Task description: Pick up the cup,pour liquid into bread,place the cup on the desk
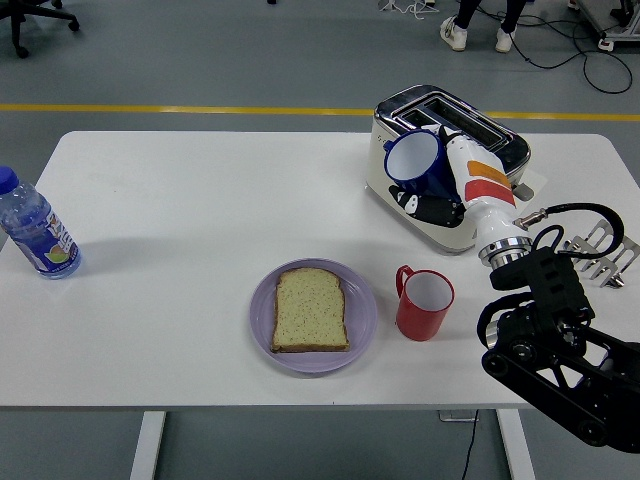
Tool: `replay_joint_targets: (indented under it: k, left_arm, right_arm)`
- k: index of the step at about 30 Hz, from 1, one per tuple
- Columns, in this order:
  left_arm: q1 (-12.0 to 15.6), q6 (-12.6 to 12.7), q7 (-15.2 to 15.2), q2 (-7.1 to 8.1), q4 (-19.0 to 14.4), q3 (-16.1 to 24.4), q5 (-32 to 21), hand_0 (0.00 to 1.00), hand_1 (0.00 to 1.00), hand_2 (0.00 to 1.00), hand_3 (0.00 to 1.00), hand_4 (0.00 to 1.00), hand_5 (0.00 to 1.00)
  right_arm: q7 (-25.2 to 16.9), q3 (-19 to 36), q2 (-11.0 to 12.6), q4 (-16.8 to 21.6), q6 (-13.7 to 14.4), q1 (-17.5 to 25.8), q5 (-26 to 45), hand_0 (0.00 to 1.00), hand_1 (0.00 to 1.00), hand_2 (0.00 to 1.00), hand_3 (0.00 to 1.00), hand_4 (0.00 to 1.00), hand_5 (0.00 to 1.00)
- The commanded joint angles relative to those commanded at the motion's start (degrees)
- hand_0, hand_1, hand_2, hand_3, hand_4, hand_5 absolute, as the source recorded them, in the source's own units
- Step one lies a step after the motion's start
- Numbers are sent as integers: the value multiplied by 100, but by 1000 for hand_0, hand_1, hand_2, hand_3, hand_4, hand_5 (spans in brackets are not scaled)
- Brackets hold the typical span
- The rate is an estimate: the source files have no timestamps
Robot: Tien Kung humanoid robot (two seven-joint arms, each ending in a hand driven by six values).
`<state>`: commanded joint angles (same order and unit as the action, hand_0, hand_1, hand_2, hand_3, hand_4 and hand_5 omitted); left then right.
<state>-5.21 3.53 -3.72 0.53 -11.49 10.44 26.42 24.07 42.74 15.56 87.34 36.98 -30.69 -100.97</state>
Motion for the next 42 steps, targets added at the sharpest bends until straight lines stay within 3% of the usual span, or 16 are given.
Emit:
replay_joint_targets:
  k: [13, 22, 29, 42]
  left_arm:
    - [-6, 1, 2, -3, -1, 14, 34, 635, 646, 657, 552, 325, 837]
    - [21, -2, 1, -7, 2, -63, 27, 635, 646, 657, 552, 324, 834]
    - [52, -3, 1, -12, 3, -112, 24, 635, 646, 657, 552, 325, 836]
    - [83, -5, 2, -33, 0, -202, 10, 635, 647, 657, 553, 323, 833]
  right_arm:
    - [-2377, 1412, -130, -97, 0, 1272, 2592, 426, 408, 550, 565, 630, 2]
    - [-3293, 2041, -193, -517, 0, 1701, 3037, 448, 410, 553, 566, 630, 2]
    - [-3877, 2419, -322, -1168, 0, 1997, 3054, 463, 417, 553, 567, 628, 2]
    - [-5053, 2284, -576, -2195, 0, 2122, 3515, 463, 420, 554, 571, 614, 2]
